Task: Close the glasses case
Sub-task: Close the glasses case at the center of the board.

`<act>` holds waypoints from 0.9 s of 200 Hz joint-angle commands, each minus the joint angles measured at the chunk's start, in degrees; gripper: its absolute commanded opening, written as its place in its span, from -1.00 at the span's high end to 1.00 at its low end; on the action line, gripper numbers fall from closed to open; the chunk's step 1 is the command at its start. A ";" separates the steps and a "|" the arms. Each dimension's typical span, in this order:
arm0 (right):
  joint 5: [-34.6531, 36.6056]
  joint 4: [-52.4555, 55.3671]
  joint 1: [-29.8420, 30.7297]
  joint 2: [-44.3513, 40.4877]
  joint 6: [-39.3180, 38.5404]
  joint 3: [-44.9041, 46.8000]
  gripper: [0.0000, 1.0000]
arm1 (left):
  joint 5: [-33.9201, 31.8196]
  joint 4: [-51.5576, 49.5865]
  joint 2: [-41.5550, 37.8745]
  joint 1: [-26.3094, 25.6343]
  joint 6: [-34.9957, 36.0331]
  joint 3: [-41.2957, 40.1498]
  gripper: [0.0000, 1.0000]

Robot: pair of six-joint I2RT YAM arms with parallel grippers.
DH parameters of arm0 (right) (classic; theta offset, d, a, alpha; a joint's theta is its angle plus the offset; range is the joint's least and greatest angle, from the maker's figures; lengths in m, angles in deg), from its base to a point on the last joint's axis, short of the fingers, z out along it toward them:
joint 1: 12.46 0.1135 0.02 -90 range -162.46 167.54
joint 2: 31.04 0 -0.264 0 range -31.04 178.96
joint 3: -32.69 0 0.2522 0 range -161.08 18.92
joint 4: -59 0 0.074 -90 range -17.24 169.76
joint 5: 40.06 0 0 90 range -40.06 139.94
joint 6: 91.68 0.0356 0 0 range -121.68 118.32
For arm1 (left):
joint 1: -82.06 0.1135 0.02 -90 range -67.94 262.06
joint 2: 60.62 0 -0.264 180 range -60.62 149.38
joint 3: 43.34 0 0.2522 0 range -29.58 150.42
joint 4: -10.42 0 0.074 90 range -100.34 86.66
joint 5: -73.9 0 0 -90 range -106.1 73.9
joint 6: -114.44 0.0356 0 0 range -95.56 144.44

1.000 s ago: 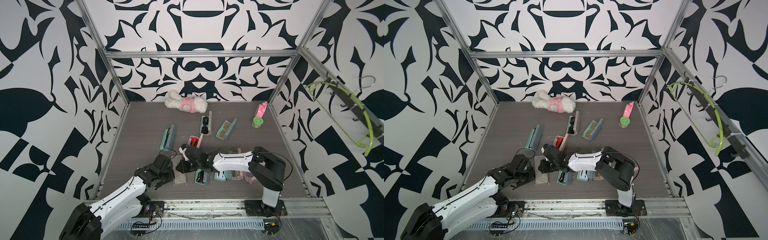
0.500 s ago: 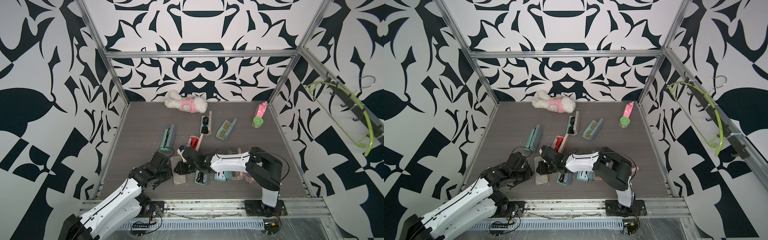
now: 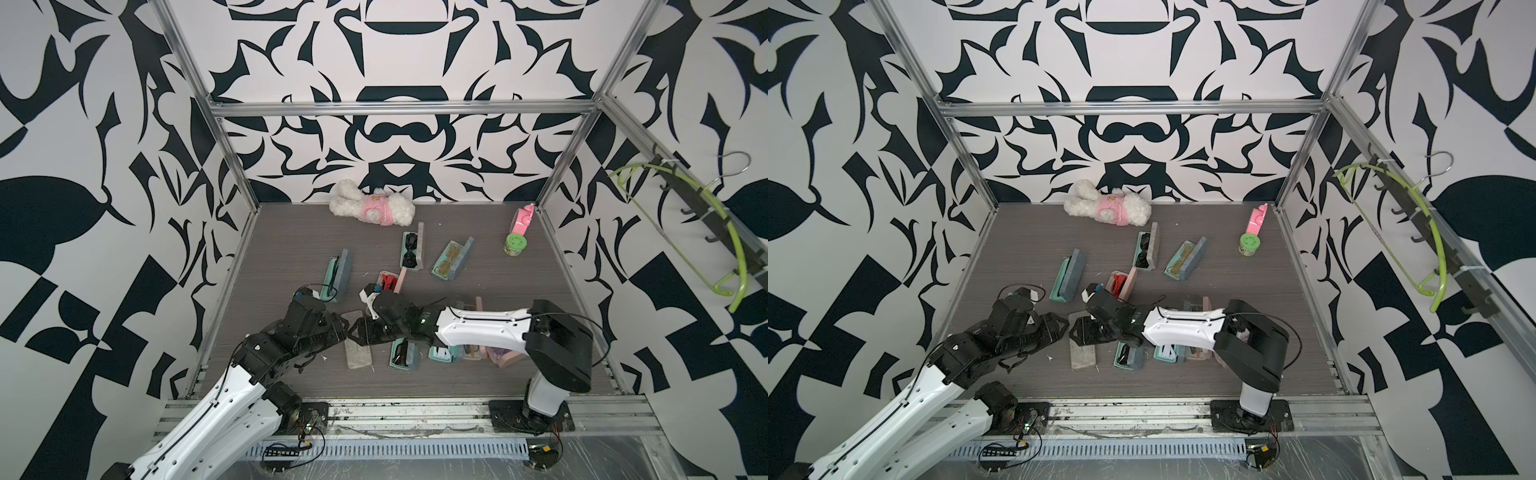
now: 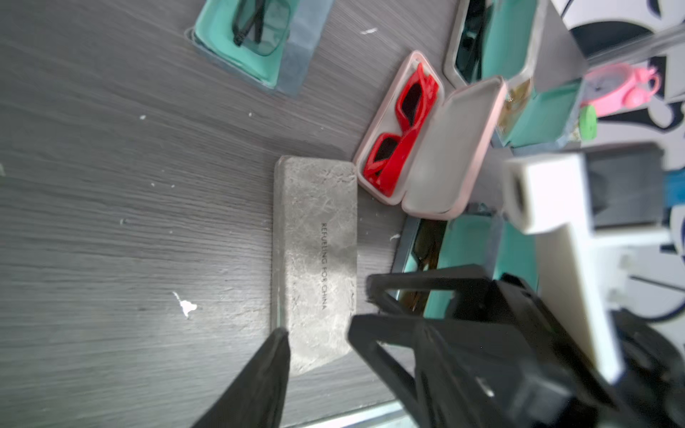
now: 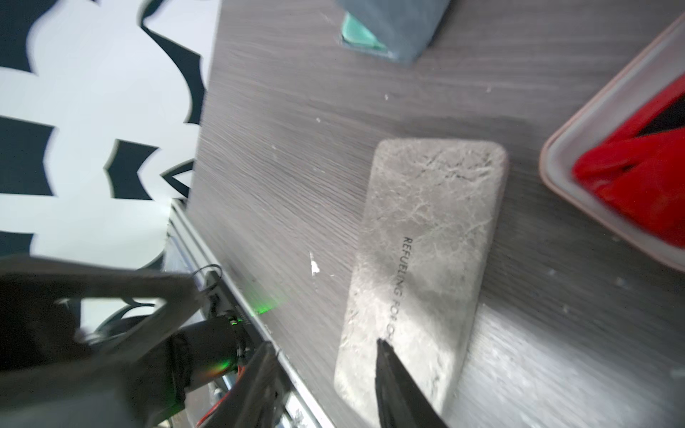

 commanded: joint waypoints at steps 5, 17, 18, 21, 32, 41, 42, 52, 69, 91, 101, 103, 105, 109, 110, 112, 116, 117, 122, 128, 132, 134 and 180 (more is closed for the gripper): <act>5.31 3.43 -0.39 -7.20 -1.71 2.18 -0.28 | -0.15 -3.18 -0.55 0.25 0.25 2.10 -0.42; 7.57 5.80 -0.51 -10.95 -2.65 3.47 -0.42 | 0.58 -2.43 0.01 0.20 0.44 2.54 -0.46; 7.75 6.00 -0.51 -11.31 -2.72 3.57 -0.43 | 0.67 -2.32 0.09 0.23 0.45 2.53 -0.46; 8.35 6.62 -0.60 -12.30 -2.90 3.92 -0.46 | 0.89 -2.00 0.31 0.25 0.46 2.61 -0.47; 10.27 8.87 -0.93 -16.12 -3.58 5.32 -0.51 | 1.98 -0.75 1.43 0.21 0.76 2.64 -0.49; 11.72 10.73 -1.27 -19.11 -4.00 6.40 -0.56 | 3.06 0.60 2.76 0.25 0.98 2.46 -0.50; 11.89 10.97 -1.37 -19.30 -4.05 6.53 -0.56 | 3.14 0.77 2.95 0.26 1.02 2.44 -0.50; 13.24 12.91 -1.76 -22.56 -4.25 7.88 -0.59 | 4.80 2.56 4.74 0.25 1.28 2.10 -0.51; 13.82 15.03 -3.05 -27.39 -4.10 10.39 -0.60 | 6.90 5.74 7.97 0.24 1.70 1.40 -0.51; 12.49 16.44 -4.99 -32.07 -3.58 13.46 -0.60 | 8.39 8.92 11.96 -0.47 2.20 0.61 -0.50; 11.79 17.03 -5.55 -33.50 -3.46 14.40 -0.60 | 8.48 10.41 13.61 -1.52 2.42 0.54 -0.49; 11.68 17.16 -5.64 -33.71 -3.48 14.46 -0.60 | 8.45 10.67 13.90 -1.75 2.46 0.51 -0.49; 11.57 17.24 -5.68 -33.90 -3.48 14.65 -0.60 | 8.39 10.85 14.23 -2.07 2.45 0.50 -0.50; 11.37 17.48 -5.70 -34.26 -3.49 14.92 -0.60 | 8.31 11.32 14.90 -2.66 2.52 0.62 -0.49; 11.36 17.50 -5.74 -34.30 -3.49 14.96 -0.60 | 8.27 11.36 15.05 -2.83 2.54 0.60 -0.49; 11.29 17.54 -5.77 -34.44 -3.55 15.13 -0.60 | 8.13 11.46 15.38 -3.11 2.58 0.70 -0.49; 11.17 17.84 -5.77 -34.70 -3.58 15.24 -0.60 | 7.93 11.74 16.05 -3.71 2.70 0.88 -0.48; 11.13 17.91 -5.78 -34.74 -3.58 15.30 -0.60 | 7.86 11.75 16.28 -3.88 2.72 0.99 -0.48; 11.05 18.20 -5.83 -35.02 -3.57 15.61 -0.59 | 7.59 11.87 17.21 -4.58 2.88 1.34 -0.48; 10.86 18.28 -5.87 -35.33 -3.52 16.05 -0.59 | 7.22 11.87 18.31 -5.45 3.04 1.69 -0.47; 10.60 18.23 -5.94 -35.58 -3.49 16.43 -0.58 | 7.10 11.91 18.98 -5.95 3.17 1.93 -0.46; 10.53 18.23 -5.95 -35.64 -3.44 16.59 -0.58 | 7.05 11.93 19.28 -6.13 3.24 1.97 -0.46; 8.34 15.90 -6.05 -36.38 -2.35 20.39 -0.50 | 8.64 15.37 23.72 -8.01 3.93 1.01 -0.36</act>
